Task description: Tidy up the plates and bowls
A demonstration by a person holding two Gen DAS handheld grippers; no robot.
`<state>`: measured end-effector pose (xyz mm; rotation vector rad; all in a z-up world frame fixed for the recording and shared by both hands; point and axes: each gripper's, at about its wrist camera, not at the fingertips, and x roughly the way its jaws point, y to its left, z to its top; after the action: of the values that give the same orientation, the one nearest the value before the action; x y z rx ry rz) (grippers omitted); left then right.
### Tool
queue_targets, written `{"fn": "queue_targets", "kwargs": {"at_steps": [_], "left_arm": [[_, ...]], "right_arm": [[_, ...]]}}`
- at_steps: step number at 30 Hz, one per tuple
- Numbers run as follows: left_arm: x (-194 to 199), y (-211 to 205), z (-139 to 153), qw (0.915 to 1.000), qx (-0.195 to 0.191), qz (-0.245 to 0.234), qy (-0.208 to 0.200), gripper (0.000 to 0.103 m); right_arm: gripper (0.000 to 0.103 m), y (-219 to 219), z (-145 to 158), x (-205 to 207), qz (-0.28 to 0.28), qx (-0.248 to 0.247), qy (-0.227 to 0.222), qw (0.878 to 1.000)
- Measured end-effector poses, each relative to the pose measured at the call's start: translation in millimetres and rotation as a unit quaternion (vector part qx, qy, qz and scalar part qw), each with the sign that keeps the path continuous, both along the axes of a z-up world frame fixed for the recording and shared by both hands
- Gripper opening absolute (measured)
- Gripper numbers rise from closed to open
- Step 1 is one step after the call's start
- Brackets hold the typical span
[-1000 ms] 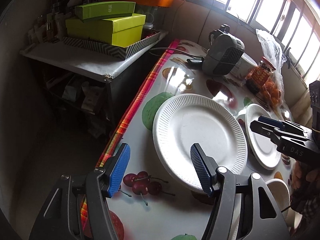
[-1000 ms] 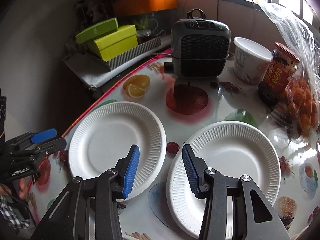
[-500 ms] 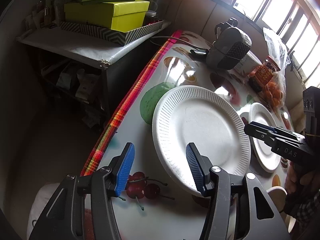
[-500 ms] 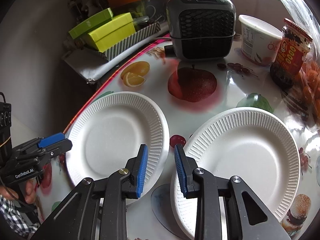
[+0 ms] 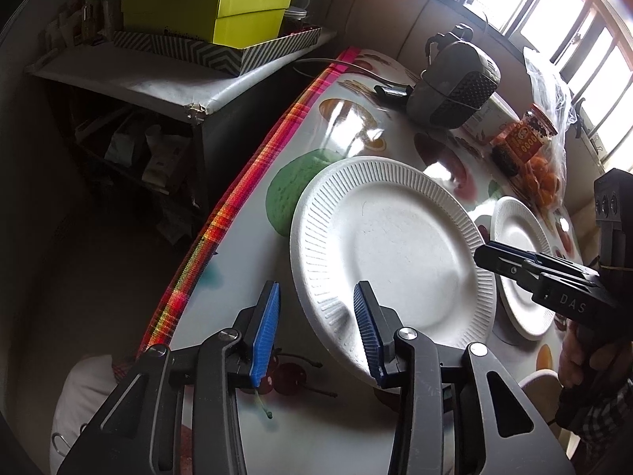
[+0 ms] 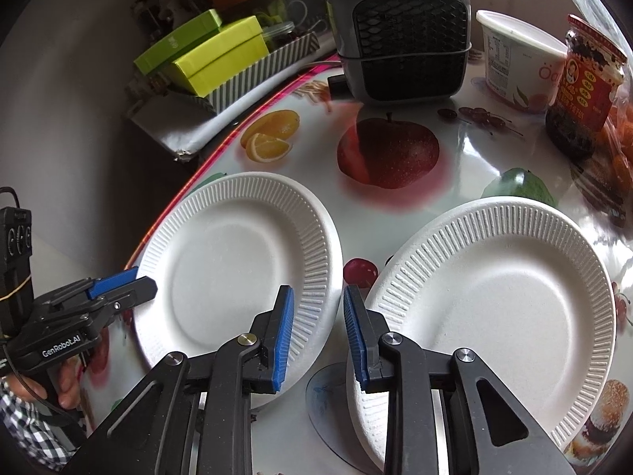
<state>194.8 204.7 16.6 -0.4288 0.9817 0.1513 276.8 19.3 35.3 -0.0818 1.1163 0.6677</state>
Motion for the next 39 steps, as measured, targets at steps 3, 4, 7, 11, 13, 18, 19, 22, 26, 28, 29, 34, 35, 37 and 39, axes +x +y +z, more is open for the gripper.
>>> {"fn": "queue_targets", "kwargs": {"at_steps": [3, 4, 7, 11, 13, 18, 19, 22, 26, 28, 29, 34, 35, 37, 39], "left_arm": [[0, -1, 0, 1.0000, 0.001, -0.001, -0.001, 0.039], [0, 0, 0, 1.0000, 0.001, 0.000, 0.000, 0.033], [0, -1, 0, 1.0000, 0.003, -0.003, 0.001, 0.030], [0, 0, 1, 1.0000, 0.006, 0.000, 0.002, 0.025], [0, 0, 2, 1.0000, 0.006, 0.001, 0.003, 0.024], [-4, 1, 9, 1.0000, 0.007, 0.000, -0.003, 0.024], [-4, 1, 10, 1.0000, 0.007, -0.001, -0.004, 0.024], [-7, 0, 16, 0.9999, 0.009, -0.002, -0.008, 0.024], [-13, -2, 24, 0.9998, 0.010, -0.004, -0.016, 0.024], [-15, -4, 28, 0.9997, 0.011, -0.007, -0.020, 0.024], [-17, -6, 30, 0.9997, 0.012, -0.007, -0.022, 0.024], [-26, -16, 39, 0.9992, 0.015, -0.019, -0.032, 0.024], [-28, -18, 41, 0.9991, 0.016, -0.021, -0.033, 0.024], [-31, -23, 44, 0.9988, 0.017, -0.027, -0.036, 0.024], [-35, -27, 45, 0.9987, 0.017, -0.032, -0.037, 0.024]], "right_arm": [[0.021, 1, 0, -1, 0.001, -0.003, -0.001, 1.000], [0.019, 1, 0, -1, 0.001, -0.004, -0.002, 1.000], [0.018, 0, 0, 0, 0.000, -0.003, -0.002, 1.000], [0.017, -1, 0, -1, 0.000, -0.008, -0.003, 1.000], [0.016, -2, 0, -1, -0.002, -0.007, -0.003, 1.000], [0.016, -5, 4, -3, -0.006, 0.003, 0.000, 1.000], [0.016, -5, 6, -4, -0.008, 0.006, 0.000, 1.000], [0.016, -7, 11, -7, -0.013, 0.012, -0.002, 1.000], [0.016, -10, 22, -15, -0.012, 0.018, -0.010, 1.000], [0.016, -13, 27, -19, -0.013, 0.018, -0.013, 1.000], [0.016, -14, 29, -22, -0.014, 0.018, -0.015, 1.000], [0.016, -25, 39, -36, -0.022, 0.023, -0.020, 0.999], [0.016, -27, 41, -39, -0.023, 0.023, -0.021, 0.999], [0.016, -32, 45, -46, -0.026, 0.023, -0.025, 0.999], [0.016, -38, 49, -54, -0.029, 0.024, -0.027, 0.999]]}}
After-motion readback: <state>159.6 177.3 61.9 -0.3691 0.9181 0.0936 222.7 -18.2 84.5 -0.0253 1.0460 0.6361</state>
